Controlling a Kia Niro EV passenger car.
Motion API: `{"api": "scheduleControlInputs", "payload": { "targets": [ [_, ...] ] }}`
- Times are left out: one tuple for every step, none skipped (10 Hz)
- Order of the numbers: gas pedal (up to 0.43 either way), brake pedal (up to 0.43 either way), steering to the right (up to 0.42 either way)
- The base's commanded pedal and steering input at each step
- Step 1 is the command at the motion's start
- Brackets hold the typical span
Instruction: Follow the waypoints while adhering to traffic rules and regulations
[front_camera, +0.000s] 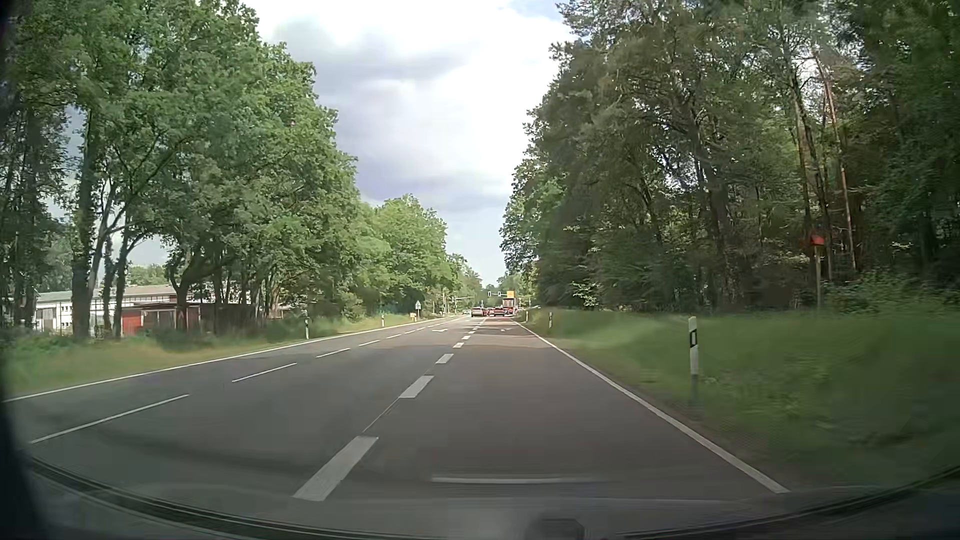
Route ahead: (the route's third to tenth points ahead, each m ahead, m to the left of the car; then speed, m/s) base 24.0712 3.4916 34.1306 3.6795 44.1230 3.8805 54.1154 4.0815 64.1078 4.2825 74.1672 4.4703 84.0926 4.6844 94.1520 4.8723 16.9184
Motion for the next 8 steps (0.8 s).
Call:
{"api": "scheduleControlInputs", "payload": {
  "targets": [
    [0.000,0.091,-0.009],
    [0.000,0.104,-0.008],
    [0.000,0.122,-0.007],
    [0.000,0.128,-0.006],
    [0.000,0.128,-0.005],
    [0.000,0.140,-0.004],
    [0.000,0.146,-0.003],
    [0.000,0.152,-0.002]
  ]
}}
